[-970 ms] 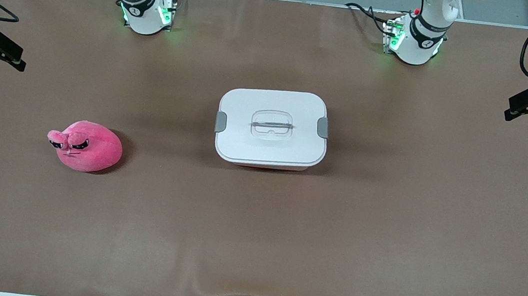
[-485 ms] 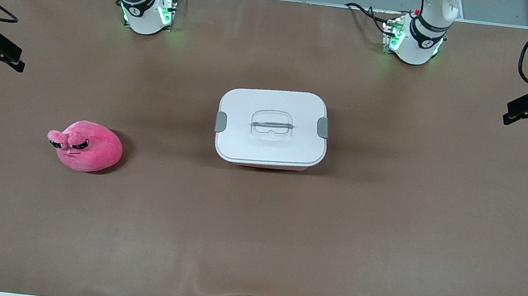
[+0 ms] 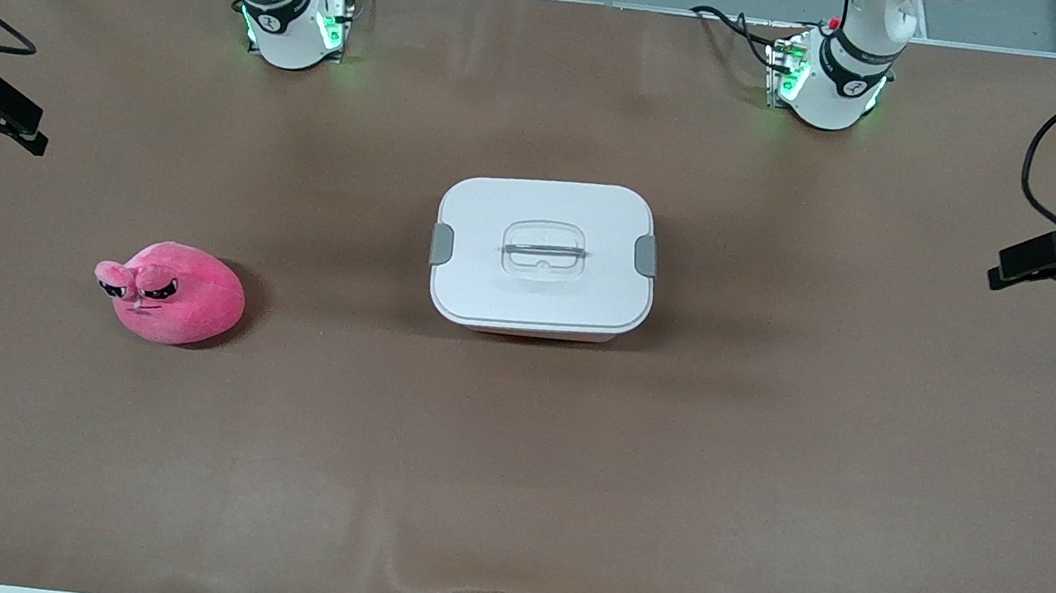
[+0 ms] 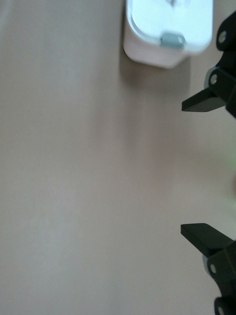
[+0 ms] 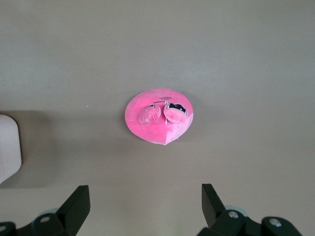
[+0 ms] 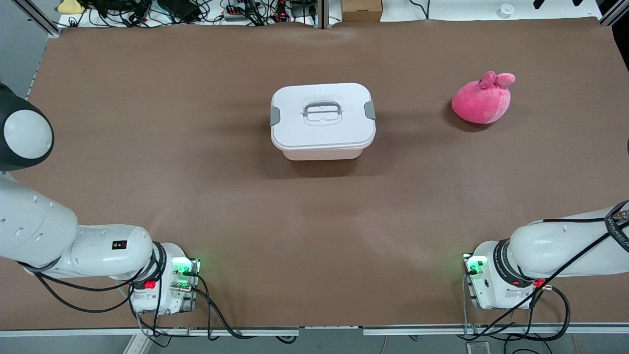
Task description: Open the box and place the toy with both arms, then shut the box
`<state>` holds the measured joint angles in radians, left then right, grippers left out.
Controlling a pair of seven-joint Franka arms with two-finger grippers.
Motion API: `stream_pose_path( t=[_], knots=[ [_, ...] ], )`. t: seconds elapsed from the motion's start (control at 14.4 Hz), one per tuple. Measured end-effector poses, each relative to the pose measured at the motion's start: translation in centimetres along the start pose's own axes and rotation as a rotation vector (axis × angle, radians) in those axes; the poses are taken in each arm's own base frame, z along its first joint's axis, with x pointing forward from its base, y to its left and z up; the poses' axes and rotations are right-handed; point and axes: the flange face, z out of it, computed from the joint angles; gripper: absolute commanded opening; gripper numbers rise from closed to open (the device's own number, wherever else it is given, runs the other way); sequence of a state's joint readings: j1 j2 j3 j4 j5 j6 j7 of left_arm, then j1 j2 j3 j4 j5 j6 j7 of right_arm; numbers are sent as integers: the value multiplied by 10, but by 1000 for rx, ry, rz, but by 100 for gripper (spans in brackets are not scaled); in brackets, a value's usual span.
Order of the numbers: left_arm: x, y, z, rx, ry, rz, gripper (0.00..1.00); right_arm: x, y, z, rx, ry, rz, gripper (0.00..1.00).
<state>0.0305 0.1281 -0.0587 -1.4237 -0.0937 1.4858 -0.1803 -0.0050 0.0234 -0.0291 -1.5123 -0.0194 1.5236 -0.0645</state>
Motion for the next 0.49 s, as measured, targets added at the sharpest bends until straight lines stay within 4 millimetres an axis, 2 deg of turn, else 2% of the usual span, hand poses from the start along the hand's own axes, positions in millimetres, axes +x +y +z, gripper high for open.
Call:
stream_pose_path(
  t=[0.21, 0.49],
  knots=[
    [8, 27, 17, -29, -13, -166, 100, 5, -1, 8, 0, -13, -3, 100],
    [-6, 96, 29, -22, -19, -348, 100, 13, -7, 22, 1, -33, -13, 100]
  ],
)
